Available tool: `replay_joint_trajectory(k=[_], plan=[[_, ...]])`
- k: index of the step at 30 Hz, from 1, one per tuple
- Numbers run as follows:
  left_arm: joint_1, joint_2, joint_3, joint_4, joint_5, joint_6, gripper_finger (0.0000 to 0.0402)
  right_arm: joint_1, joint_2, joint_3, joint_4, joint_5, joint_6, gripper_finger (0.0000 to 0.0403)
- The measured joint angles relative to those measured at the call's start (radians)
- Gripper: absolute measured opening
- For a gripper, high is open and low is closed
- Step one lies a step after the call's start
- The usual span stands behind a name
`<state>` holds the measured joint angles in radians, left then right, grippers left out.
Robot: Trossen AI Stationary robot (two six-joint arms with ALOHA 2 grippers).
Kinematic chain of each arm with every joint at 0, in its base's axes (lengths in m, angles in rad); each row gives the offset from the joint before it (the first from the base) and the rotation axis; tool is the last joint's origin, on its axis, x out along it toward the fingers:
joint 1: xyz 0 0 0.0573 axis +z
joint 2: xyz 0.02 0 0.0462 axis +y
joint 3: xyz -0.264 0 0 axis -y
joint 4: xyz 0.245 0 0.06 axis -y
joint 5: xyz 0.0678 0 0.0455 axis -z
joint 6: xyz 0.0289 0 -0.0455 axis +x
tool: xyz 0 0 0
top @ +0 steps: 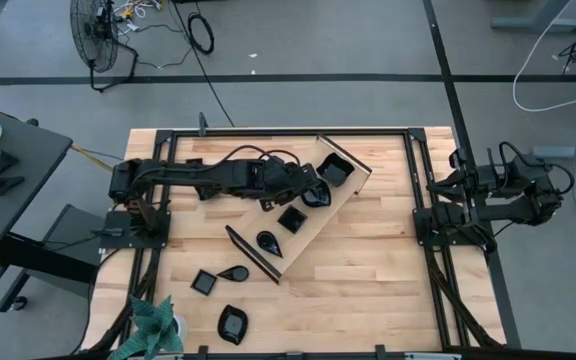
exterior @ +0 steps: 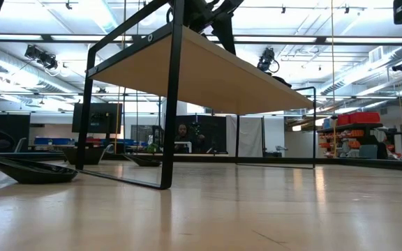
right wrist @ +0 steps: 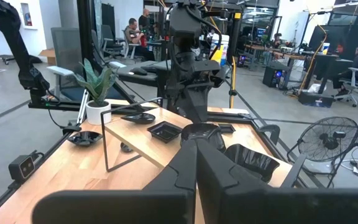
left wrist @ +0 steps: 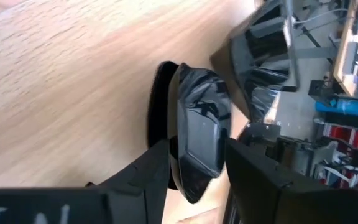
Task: Pick & Place Mini shaped plates
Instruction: Stack the black leaf shaped bowl on top of the black leaf shaped bowl on the shelf, then stack the black teardrop shaped plate on top of the black teardrop shaped plate on the shelf
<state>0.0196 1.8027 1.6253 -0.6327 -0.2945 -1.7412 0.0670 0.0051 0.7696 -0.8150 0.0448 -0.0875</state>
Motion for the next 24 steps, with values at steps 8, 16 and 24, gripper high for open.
replay_joint_trajectory(k=[8,16,24], plan=[[0.0,-0.015,0.0,-0.014,0.0,0.024,0.0168,0.0,0.0,0.0,0.0,0.0,0.0,0.001],[0.001,-0.039,0.0,-0.028,-0.029,0.075,0.0168,0.0,0.0,0.0,0.0,0.0,0.0,0.001],[0.059,-0.091,0.0,-0.116,-0.099,0.243,0.0168,0.0,0.0,0.0,0.002,0.0,0.0,0.001]])
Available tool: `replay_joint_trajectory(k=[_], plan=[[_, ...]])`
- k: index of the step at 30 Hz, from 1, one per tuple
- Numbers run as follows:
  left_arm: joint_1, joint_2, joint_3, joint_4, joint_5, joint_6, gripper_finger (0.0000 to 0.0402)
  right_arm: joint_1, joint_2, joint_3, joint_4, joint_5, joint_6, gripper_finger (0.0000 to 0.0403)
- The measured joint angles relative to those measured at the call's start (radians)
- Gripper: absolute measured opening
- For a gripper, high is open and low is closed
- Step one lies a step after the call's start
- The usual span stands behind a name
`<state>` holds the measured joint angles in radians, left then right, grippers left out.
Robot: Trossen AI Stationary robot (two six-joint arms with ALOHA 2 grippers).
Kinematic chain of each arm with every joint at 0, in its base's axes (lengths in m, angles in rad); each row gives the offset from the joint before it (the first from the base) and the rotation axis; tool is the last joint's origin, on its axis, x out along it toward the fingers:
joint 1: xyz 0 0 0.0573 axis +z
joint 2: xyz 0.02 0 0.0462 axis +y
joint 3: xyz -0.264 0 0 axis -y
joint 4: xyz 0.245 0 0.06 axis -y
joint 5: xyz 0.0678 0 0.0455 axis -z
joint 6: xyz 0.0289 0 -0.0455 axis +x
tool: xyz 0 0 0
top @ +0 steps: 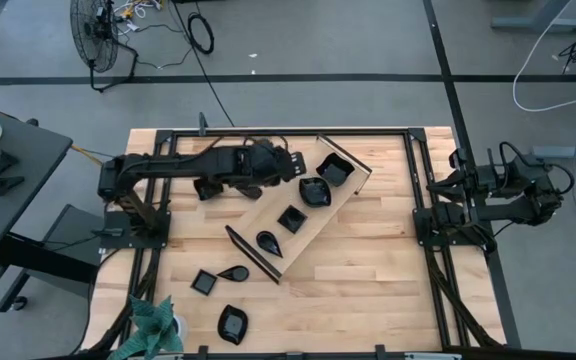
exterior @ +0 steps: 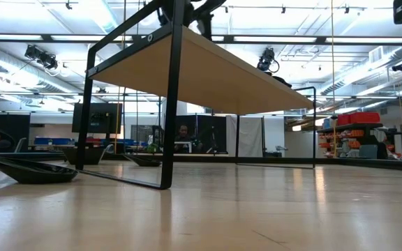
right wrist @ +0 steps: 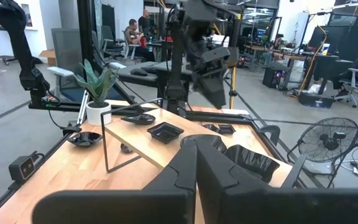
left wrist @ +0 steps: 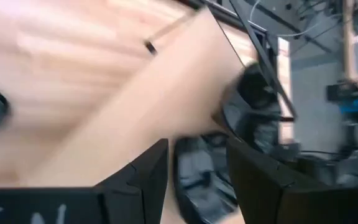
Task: Pick & Place Mini shaped plates
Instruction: Stack the black teardrop shaped plate on top of the black teardrop shaped plate on the shelf
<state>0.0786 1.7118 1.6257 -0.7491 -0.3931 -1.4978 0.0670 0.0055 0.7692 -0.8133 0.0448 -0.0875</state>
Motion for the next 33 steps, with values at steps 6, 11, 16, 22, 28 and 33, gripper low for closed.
replay_joint_trajectory(k=[6,11,16,22,28,33], plan=[[0.076,-0.028,0.0,-0.005,0.019,0.282,0.0168,0.0,0.0,0.0,-0.002,0.0,0.0,0.001],[0.153,-0.04,0.0,-0.016,0.105,0.524,0.0168,0.0,0.0,0.0,-0.001,0.0,0.0,0.001],[0.231,-0.047,0.0,-0.045,0.199,0.759,0.0168,0.0,0.0,0.0,-0.001,0.0,0.0,0.001],[0.318,-0.047,0.0,-0.112,0.343,1.011,0.0168,0.0,0.0,0.0,-0.001,0.0,0.0,0.001],[0.42,-0.051,0.0,-0.18,0.405,1.217,0.0168,0.0,0.0,0.0,-0.001,0.0,0.0,0.001],[0.504,-0.052,0.0,-0.205,0.423,1.352,0.0168,0.0,0.0,0.0,-0.002,0.0,0.0,0.001]])
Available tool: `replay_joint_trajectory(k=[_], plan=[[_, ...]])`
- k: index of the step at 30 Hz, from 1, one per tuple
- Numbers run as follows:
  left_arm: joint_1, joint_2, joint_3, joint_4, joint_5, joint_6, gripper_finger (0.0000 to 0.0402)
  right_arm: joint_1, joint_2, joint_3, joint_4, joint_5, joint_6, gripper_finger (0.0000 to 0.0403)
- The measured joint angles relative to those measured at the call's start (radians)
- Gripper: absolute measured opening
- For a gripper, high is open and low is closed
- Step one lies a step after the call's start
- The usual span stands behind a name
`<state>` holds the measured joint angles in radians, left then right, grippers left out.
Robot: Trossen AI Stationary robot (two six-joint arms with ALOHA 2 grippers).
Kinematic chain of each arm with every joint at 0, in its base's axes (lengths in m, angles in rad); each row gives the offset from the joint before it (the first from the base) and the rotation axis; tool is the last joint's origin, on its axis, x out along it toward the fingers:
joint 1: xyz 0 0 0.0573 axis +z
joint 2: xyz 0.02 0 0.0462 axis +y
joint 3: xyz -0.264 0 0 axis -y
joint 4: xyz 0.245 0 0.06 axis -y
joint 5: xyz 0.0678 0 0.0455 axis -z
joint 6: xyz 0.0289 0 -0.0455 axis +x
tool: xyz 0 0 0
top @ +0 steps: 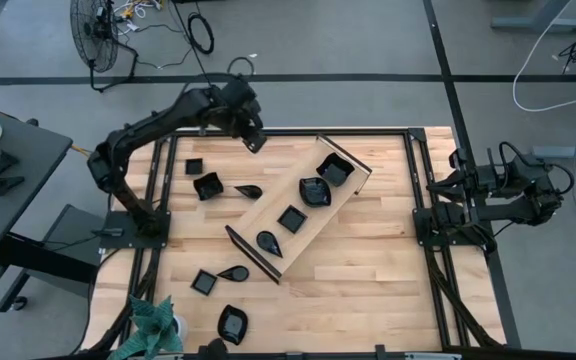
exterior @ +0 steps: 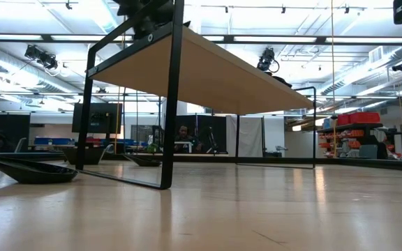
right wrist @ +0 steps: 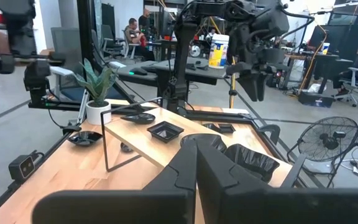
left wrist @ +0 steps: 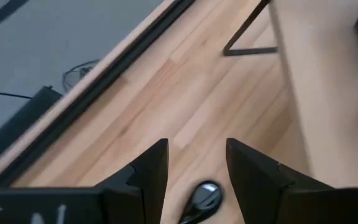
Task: Pick & Place Mini shaped plates
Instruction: Stack the black teardrop shaped plate on top of the black teardrop shaped plate on the shelf
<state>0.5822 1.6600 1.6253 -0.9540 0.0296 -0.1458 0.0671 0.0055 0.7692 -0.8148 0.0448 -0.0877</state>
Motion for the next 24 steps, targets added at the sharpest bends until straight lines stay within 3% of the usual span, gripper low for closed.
replay_joint_trajectory(k=[6,11,24], plan=[[0.059,0.001,0.0,-0.068,0.014,0.156,0.0167,0.0,0.0,0.0,0.0,0.0,0.0,0.001],[0.085,0.014,0.0,-0.13,0.141,0.288,0.0167,0.0,0.0,0.0,0.0,0.0,0.0,0.001],[0.124,0.117,-0.01,-0.246,0.202,0.328,0.0167,0.0,0.0,0.0,0.0,0.0,0.0,0.001]])
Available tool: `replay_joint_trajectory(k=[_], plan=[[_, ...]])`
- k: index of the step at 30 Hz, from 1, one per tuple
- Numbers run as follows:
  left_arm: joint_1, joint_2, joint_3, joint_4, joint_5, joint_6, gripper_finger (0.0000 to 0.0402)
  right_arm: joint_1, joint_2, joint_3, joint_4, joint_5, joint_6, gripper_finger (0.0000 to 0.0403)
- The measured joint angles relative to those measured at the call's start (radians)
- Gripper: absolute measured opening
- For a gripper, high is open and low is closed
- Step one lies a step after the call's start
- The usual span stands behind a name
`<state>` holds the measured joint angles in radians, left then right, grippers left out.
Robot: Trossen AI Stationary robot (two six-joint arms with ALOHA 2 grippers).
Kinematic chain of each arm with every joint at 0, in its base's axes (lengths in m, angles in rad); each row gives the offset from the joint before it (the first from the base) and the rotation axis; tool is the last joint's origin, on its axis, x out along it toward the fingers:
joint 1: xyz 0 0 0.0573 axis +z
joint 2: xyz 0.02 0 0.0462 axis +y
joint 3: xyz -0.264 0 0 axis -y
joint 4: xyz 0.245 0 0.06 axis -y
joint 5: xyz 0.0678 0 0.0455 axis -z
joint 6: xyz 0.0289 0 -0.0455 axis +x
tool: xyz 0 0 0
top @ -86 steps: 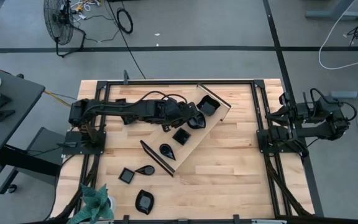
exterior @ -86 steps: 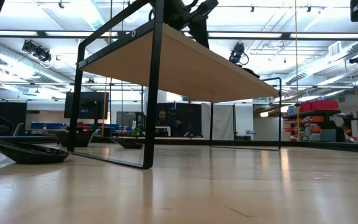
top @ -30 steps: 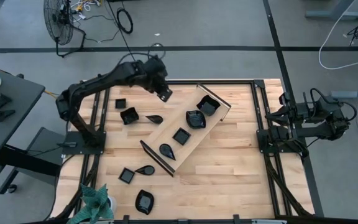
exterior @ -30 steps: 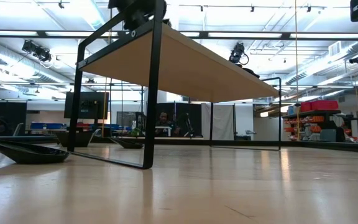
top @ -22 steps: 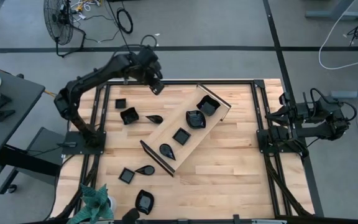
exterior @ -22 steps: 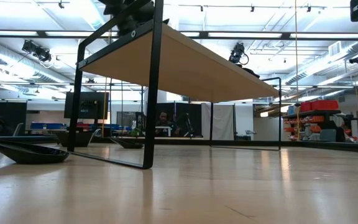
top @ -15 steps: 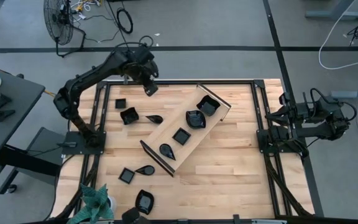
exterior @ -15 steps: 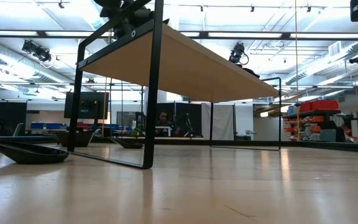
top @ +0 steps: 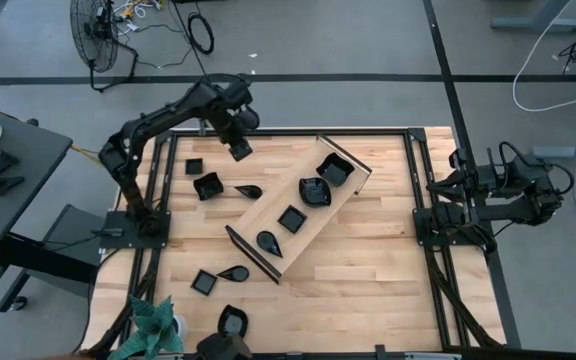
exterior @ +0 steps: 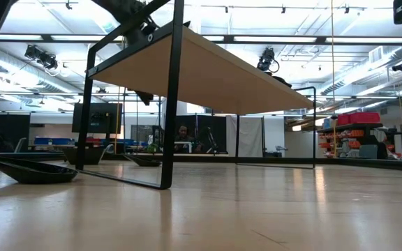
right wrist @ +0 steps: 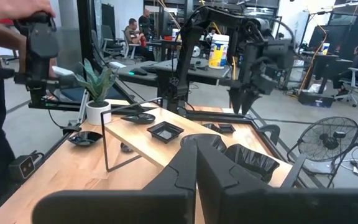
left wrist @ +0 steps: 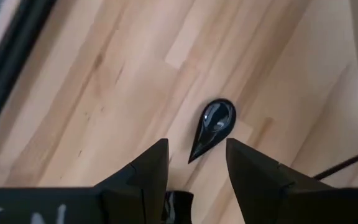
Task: Pick & Place Mini shaped plates
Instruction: Stack the black teardrop shaped plate on top of the black teardrop shaped plate on the shelf
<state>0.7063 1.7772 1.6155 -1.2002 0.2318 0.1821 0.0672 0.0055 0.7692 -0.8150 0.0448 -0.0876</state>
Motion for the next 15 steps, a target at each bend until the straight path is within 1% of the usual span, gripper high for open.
replay_joint_trajectory(k=[8,15], plan=[[-0.029,0.003,-0.157,0.014,0.002,0.032,0.0167,0.0,0.0,0.0,0.0,0.0,0.0,0.001],[-0.073,0.003,-0.308,0.135,0.002,0.033,0.0167,0.0,0.0,0.0,0.0,0.0,0.0,0.001]])
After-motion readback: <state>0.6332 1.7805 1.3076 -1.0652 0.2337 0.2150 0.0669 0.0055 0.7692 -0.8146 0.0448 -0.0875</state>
